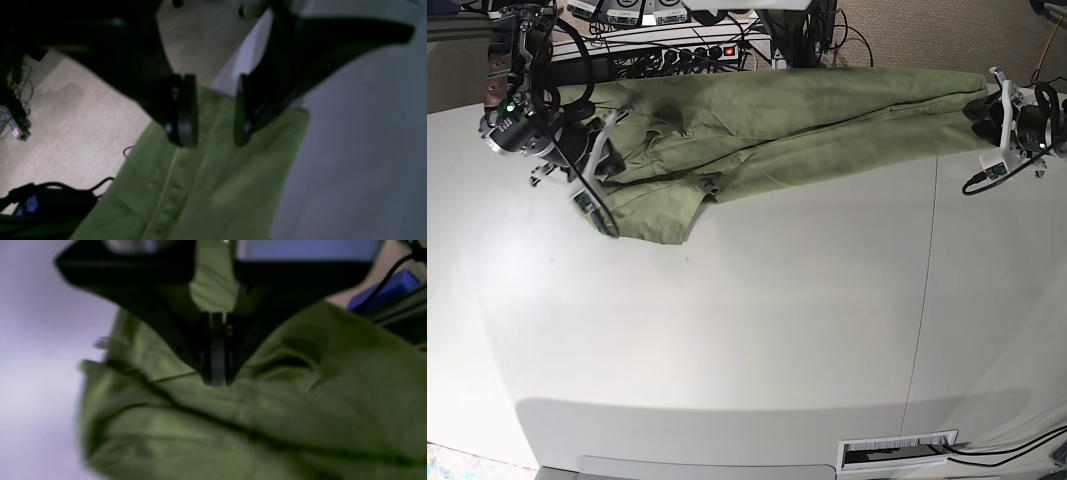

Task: Fold the T-shirt properly
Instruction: 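Drag the right gripper's shirt end along the table toward the left gripper, then pull the shirt end with the right gripper away from the left gripper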

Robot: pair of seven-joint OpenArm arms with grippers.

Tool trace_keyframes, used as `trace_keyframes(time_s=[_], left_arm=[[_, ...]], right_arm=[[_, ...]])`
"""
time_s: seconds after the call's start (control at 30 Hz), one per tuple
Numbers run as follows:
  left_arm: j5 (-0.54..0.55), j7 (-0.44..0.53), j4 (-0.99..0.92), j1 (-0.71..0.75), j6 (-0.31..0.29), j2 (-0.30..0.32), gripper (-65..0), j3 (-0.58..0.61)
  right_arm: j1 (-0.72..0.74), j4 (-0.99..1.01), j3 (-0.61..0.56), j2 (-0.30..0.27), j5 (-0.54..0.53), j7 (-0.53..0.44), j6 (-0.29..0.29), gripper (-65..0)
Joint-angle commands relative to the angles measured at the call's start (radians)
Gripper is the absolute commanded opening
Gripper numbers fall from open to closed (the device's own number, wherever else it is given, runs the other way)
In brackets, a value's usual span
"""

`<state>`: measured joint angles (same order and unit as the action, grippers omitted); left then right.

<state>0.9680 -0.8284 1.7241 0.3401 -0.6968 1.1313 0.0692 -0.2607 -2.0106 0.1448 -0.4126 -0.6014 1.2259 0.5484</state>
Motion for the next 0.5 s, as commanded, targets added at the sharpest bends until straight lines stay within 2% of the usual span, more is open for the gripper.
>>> trace_keyframes(time_s=[0.0,0.1,0.13,0.2,0.23,0.27,0.47], left_arm=[[0.011,0.018,0.009,-0.008,-0.001,0.026,-44.6,-0.014],[0.011,0.025,0.009,-0.008,-0.001,0.026,-44.6,-0.014],[0.011,0.025,0.009,-0.008,-0.001,0.024,-44.6,-0.014],[0.011,0.025,0.009,-0.007,-0.001,0.024,-44.6,-0.014],[0.011,0.025,0.009,-0.008,-0.001,0.024,-44.6,-0.014],[0.011,0.025,0.009,-0.007,-0.001,0.024,-44.6,-0.014],[0.011,0.025,0.009,-0.007,-0.001,0.013,-44.6,-0.014]], right_arm=[[0.018,-0.018,0.010,-0.013,0.002,-0.037,0.005,-65.0],[0.071,-0.008,-0.004,-0.011,0.036,-0.056,0.007,-65.0],[0.093,0.007,-0.013,-0.011,0.043,-0.062,0.010,-60.3],[0.144,0.055,-0.038,-0.011,0.046,-0.084,0.014,-46.1],[0.175,0.083,-0.054,-0.009,0.052,-0.093,0.013,-41.3],[0.208,0.113,-0.070,-0.003,0.072,-0.103,0.013,-39.2],[0.429,0.317,-0.197,0.016,0.098,-0.118,0.013,-39.0]])
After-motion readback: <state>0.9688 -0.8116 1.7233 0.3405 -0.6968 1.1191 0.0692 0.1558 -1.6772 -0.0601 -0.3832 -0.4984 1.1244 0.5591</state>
